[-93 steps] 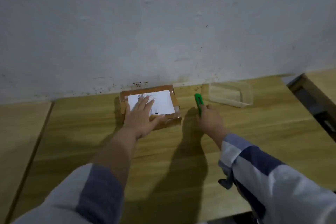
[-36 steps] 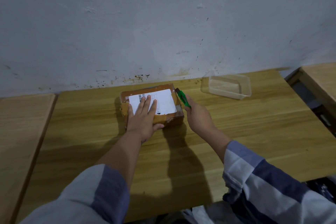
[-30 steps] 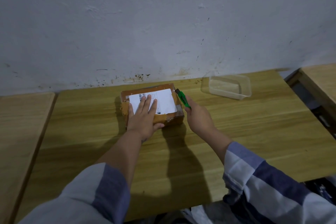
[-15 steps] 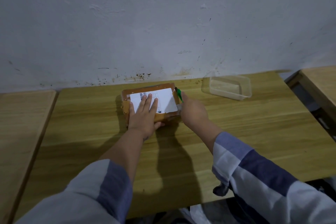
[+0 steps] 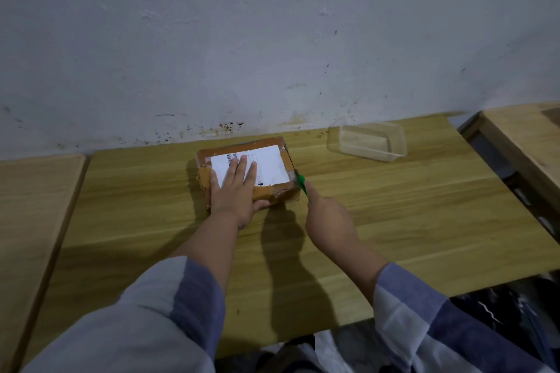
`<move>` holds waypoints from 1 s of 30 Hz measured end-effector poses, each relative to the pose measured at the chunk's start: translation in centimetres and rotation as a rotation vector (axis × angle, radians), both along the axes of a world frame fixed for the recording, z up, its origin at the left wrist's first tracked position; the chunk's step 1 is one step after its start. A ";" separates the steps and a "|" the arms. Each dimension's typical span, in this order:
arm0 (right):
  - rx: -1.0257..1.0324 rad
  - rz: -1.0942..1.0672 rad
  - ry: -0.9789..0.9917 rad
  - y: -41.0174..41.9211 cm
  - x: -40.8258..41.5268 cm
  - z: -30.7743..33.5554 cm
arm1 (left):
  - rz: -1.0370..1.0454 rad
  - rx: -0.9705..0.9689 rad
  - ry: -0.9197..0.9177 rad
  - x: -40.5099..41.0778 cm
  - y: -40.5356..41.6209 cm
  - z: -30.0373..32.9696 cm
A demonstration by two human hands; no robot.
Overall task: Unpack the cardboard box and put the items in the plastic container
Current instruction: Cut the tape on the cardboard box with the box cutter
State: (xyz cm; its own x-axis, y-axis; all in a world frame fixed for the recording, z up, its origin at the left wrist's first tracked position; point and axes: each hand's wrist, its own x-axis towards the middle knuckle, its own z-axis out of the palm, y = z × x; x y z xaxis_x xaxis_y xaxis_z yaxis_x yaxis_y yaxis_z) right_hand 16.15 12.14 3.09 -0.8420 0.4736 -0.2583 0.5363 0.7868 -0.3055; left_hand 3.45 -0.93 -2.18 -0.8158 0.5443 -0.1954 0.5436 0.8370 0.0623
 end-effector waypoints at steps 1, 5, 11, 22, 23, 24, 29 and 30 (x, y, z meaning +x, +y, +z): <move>-0.016 -0.009 0.019 0.1 0.3 -0.1 | 0.000 -0.001 -0.003 0.1 0.0 0.1; -0.227 -0.150 0.274 0.3 1.9 -0.6 | 0.056 0.010 -0.059 0.7 0.5 0.5; -0.422 -0.279 0.475 -0.1 0.8 -2.9 | 0.138 0.088 -0.244 2.8 2.5 1.7; -0.378 -0.206 0.478 -0.8 -3.8 -5.1 | -0.122 0.003 -0.013 -2.4 -1.0 1.3; -0.363 -0.214 0.469 -0.5 -4.1 -5.1 | -0.120 0.010 0.000 -2.2 -1.0 1.1; -0.347 -0.215 0.459 -0.1 -4.5 -5.0 | -0.112 0.014 0.010 -2.1 -1.0 0.8; -0.399 -0.226 0.417 3.9 -7.4 -4.4 | -0.129 -0.001 -0.021 -2.0 0.3 1.1; -0.440 -0.222 0.417 5.0 -7.9 -4.3 | -0.150 -0.009 -0.027 -2.1 0.4 1.2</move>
